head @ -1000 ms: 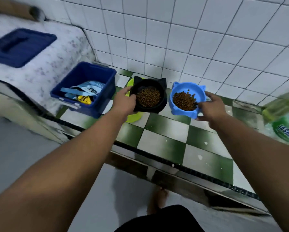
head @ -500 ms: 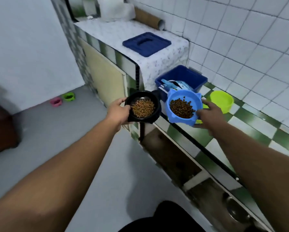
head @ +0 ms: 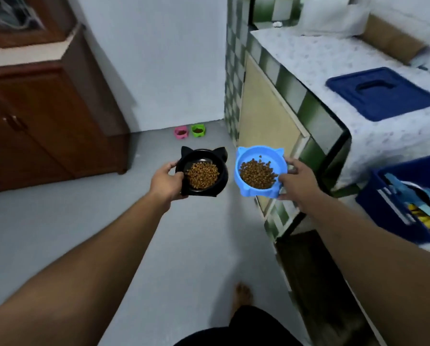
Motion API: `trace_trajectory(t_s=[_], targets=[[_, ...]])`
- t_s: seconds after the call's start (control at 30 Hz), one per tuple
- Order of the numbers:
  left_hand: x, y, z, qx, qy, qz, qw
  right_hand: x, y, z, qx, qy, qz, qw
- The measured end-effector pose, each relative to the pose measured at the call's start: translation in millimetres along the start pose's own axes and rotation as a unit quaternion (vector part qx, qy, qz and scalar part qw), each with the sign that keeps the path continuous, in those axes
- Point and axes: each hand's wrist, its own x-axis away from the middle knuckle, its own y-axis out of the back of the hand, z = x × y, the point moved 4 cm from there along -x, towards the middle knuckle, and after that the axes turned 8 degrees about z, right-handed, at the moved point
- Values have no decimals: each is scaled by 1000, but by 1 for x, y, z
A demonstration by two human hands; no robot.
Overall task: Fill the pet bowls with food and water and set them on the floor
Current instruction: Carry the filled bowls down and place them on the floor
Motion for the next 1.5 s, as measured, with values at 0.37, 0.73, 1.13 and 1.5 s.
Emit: trace_trajectory(t_s=[0.37,0.73,1.13,1.5], targets=[[-148,64,-29,48,19,-105,993,-195,-109,62,75,-26,87,993],[-386,133,-52,30,61,-85,994,-409,-255,95,96,-37,49,993],[-645,150,-27,-36,141,-111,983,-652,-328,85,120,-85,25,989],[-865,118,112,-86,190,-161,965,-886,-381,-58,159,-123,27,979]])
